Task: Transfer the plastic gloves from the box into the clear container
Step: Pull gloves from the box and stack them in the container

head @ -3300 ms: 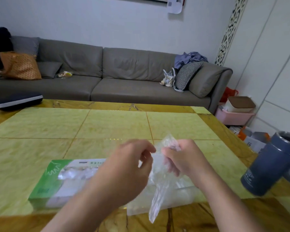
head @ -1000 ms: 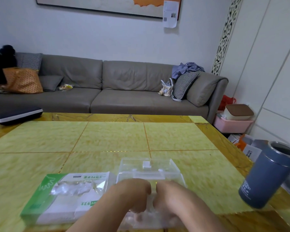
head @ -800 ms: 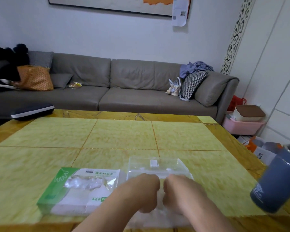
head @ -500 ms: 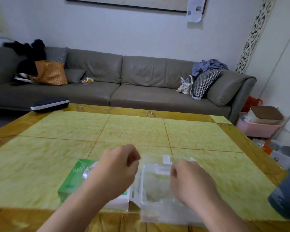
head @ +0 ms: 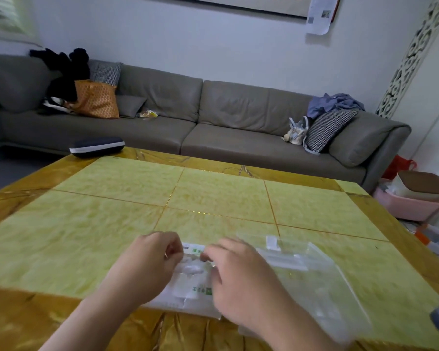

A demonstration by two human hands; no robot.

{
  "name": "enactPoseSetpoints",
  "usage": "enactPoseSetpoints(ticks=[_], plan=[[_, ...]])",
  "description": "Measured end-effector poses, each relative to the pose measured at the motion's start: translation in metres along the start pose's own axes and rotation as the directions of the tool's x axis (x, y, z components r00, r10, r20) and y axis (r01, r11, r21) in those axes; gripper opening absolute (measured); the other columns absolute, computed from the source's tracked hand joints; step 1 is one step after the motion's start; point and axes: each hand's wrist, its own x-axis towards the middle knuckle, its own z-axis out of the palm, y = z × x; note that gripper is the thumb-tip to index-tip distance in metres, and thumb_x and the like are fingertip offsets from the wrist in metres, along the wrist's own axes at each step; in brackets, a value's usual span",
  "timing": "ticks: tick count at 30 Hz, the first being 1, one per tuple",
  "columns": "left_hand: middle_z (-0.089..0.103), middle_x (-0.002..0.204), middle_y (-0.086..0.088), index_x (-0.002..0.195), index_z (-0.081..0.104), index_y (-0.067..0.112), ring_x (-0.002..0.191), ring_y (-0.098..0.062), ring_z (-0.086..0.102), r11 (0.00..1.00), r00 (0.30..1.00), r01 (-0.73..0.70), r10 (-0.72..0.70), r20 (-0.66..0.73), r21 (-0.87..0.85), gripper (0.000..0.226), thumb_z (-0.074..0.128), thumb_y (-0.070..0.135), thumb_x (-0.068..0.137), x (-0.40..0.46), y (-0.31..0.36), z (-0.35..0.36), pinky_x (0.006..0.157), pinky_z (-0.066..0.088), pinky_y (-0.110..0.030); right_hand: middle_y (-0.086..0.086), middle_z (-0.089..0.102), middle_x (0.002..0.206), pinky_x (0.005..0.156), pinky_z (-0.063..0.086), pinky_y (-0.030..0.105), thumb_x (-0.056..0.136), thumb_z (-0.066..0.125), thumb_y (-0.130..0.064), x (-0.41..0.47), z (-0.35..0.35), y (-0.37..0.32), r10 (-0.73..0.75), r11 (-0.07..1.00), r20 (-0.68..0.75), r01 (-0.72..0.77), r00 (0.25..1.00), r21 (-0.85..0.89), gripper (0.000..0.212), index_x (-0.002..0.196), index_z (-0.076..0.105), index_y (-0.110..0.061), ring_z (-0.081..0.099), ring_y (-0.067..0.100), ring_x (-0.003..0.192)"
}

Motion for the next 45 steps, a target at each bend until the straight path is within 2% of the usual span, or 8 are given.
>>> enactPoseSetpoints(ticks=[8, 15, 17, 21, 28, 38, 42, 45], plan=[[0.068, 0.080, 0.010, 0.079, 0.065, 0.030, 0.070, -0.007, 0.061, 0.978, 0.999, 0.046, -0.047, -0.004, -0.202, 0.018, 0.064, 0.026, 0.097, 0.004, -0.004, 0.003, 0.059, 0.044, -0.021, -0.005, 0.045, 0.122, 0.098, 0.046, 0.035, 0.092, 0.059, -0.011, 0.000, 0.017, -0.016, 0.026, 0.994, 0.171, -0.006, 0.985, -0.113, 0.015, 0.101, 0.069, -0.017, 0.039, 0.020, 0.123], [0.065, 0.068, 0.011, 0.079, 0.065, 0.027, 0.057, -0.001, 0.052, 0.967, 0.999, -0.015, 0.022, 0.026, -0.253, 0.020, 0.063, 0.027, 0.098, 0.008, 0.001, 0.011, 0.054, 0.039, -0.018, -0.002, 0.058, 0.112, 0.076, 0.050, 0.038, 0.102, 0.056, -0.027, 0.013, 0.017, -0.019, 0.095, 0.994, -0.011, -0.095, 0.995, -0.062, 0.027, 0.126, 0.043, -0.026, 0.056, 0.024, 0.103], [0.066, 0.068, 0.012, 0.079, 0.067, 0.026, 0.056, 0.001, 0.052, 0.958, 0.999, -0.013, 0.027, 0.046, -0.286, 0.019, 0.064, 0.027, 0.099, 0.007, -0.001, 0.011, 0.054, 0.040, -0.017, -0.003, 0.060, 0.106, 0.073, 0.050, 0.040, 0.103, 0.057, -0.030, 0.021, 0.020, -0.018, 0.103, 0.991, -0.033, -0.105, 0.994, -0.080, 0.023, 0.125, 0.051, -0.031, 0.060, 0.026, 0.098], [0.071, 0.083, 0.011, 0.094, 0.068, 0.030, 0.071, 0.001, 0.063, 0.927, 0.989, 0.046, 0.011, 0.149, -0.372, 0.003, 0.070, 0.029, 0.093, 0.003, -0.013, 0.000, 0.068, 0.052, -0.019, -0.006, 0.066, 0.093, 0.073, 0.058, 0.039, 0.097, 0.060, -0.027, 0.032, 0.026, -0.016, 0.201, 0.980, -0.039, -0.201, 0.979, 0.005, 0.015, 0.096, 0.075, -0.027, 0.064, 0.023, 0.085], [0.065, 0.095, 0.017, 0.102, 0.063, 0.039, 0.084, 0.002, 0.061, 0.986, 0.985, 0.015, 0.014, 0.175, -0.164, 0.030, 0.079, 0.026, 0.079, -0.001, -0.016, 0.001, 0.072, 0.051, -0.018, -0.012, 0.073, 0.074, 0.063, 0.060, 0.023, 0.089, 0.078, -0.026, 0.037, 0.023, -0.007, 0.333, 0.886, 0.025, -0.322, 0.943, 0.333, 0.011, 0.078, 0.078, -0.027, 0.069, 0.004, 0.069], [0.065, 0.093, 0.019, 0.100, 0.063, 0.040, 0.083, 0.001, 0.062, 0.990, 0.989, -0.015, 0.036, 0.146, -0.144, 0.028, 0.078, 0.029, 0.078, -0.001, -0.018, 0.007, 0.070, 0.050, -0.019, -0.006, 0.071, 0.078, 0.067, 0.062, 0.041, 0.097, 0.068, -0.022, 0.040, 0.020, -0.008, 0.175, 0.943, 0.038, -0.178, 0.984, 0.281, 0.013, 0.085, 0.065, -0.027, 0.068, 0.012, 0.071], [0.063, 0.091, 0.018, 0.092, 0.060, 0.036, 0.080, -0.002, 0.059, 0.993, 0.992, -0.032, 0.046, 0.116, -0.114, 0.026, 0.080, 0.029, 0.077, -0.001, -0.016, 0.006, 0.068, 0.049, -0.023, -0.009, 0.071, 0.076, 0.069, 0.057, 0.022, 0.095, 0.068, -0.007, 0.043, 0.011, -0.010, 0.164, 0.878, -0.135, -0.082, 0.977, 0.471, 0.023, 0.079, 0.072, -0.023, 0.066, 0.006, 0.074], [0.061, 0.092, 0.016, 0.090, 0.058, 0.033, 0.081, -0.003, 0.058, 0.995, 0.993, -0.035, 0.045, 0.110, -0.093, 0.023, 0.078, 0.029, 0.078, 0.001, -0.017, 0.005, 0.068, 0.049, -0.024, -0.002, 0.071, 0.074, 0.073, 0.059, 0.032, 0.097, 0.067, -0.007, 0.038, 0.000, -0.010, 0.169, 0.793, -0.151, -0.043, 0.974, 0.608, 0.023, 0.081, 0.073, -0.022, 0.068, 0.014, 0.074]])
